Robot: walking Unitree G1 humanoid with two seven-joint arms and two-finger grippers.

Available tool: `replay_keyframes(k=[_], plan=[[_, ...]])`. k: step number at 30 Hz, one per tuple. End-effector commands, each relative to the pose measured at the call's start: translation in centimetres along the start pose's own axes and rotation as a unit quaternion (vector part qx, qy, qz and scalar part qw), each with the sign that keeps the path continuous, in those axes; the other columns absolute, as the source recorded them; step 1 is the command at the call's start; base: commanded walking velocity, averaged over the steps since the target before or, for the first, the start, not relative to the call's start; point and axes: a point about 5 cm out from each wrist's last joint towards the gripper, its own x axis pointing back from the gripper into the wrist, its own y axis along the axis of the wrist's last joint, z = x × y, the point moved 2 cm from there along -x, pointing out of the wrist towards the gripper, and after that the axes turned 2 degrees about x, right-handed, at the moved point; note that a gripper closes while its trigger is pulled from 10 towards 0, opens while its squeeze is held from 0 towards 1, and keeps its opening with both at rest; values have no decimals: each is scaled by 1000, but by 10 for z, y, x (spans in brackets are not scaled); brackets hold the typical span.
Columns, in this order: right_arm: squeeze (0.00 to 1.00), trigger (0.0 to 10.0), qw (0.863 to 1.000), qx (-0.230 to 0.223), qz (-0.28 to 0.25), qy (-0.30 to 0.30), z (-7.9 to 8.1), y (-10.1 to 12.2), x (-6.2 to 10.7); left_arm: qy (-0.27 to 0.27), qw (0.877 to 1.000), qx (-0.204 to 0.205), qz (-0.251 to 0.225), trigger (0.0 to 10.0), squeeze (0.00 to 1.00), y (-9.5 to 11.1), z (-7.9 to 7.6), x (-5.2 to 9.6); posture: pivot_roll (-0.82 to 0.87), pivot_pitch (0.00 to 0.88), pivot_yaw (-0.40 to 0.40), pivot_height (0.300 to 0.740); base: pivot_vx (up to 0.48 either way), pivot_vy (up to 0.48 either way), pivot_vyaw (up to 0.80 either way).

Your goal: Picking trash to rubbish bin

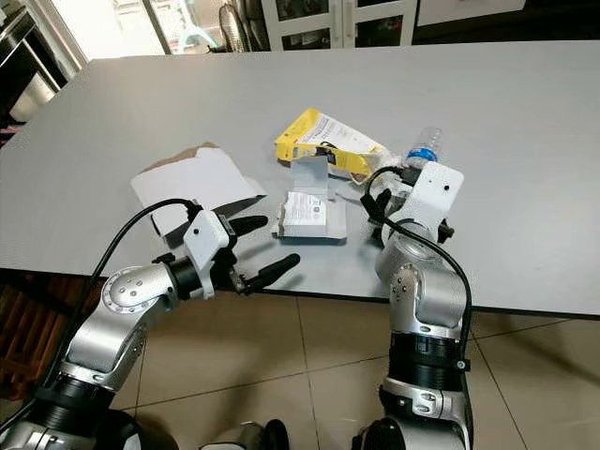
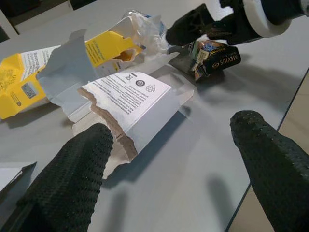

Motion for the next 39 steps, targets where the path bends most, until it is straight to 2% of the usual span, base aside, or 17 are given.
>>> replay_keyframes(k=[1, 5, 7, 16, 17, 18, 19, 20, 39], plan=[[0, 10000, 1000, -18, 15, 13, 7, -3, 0, -16, 1000, -3, 7, 10000, 0, 0, -1, 4, -39, 138, 138, 740, 0, 0, 0], [0, 10000, 998, -42, 45, 17, 12, -12, 1, -18, 1000, -7, 11, 10000, 0, -1, 0, 6, -35, 140, 137, 740, 0, 0, 0], [0, 10000, 995, -64, 74, 5, 8, -22, 1, -22, 1000, -8, 13, 10000, 0, -1, -1, 7, -33, 141, 137, 740, 0, 0, 0], [0, 10000, 990, -77, 115, -14, -6, -44, -1, -28, 999, -9, 17, 10000, 0, -1, -1, 9, -29, 142, 134, 740, 0, 0, 0], [0, 9137, 990, -79, 118, -13, -7, -46, -2, -28, 999, -10, 17, 10000, 0, -1, -1, 9, -29, 142, 134, 740, 0, 0, 0], [0, 3490, 989, -80, 120, -12, -7, -47, -2, -28, 999, -10, 17, 10000, 0, -1, -1, 9, -29, 142, 134, 740, 0, 0, 0], [0, 3490, 989, -81, 123, -12, -7, -48, -2, -29, 999, -10, 18, 10000, 0, -1, -1, 9, -30, 142, 134, 740, 0, 0, 0], [0, 0, 989, -82, 126, -12, -7, -50, -2, -29, 999, -10, 18, 10000, 0, -1, -1, 9, -30, 142, 134, 740, 0, 0, 0], [0, 0, 987, -90, 135, -4, -6, -55, -2, -30, 999, -8, 21, 10000, 0, -3, -2, 8, -33, 139, 132, 740, 0, 0, 0]])
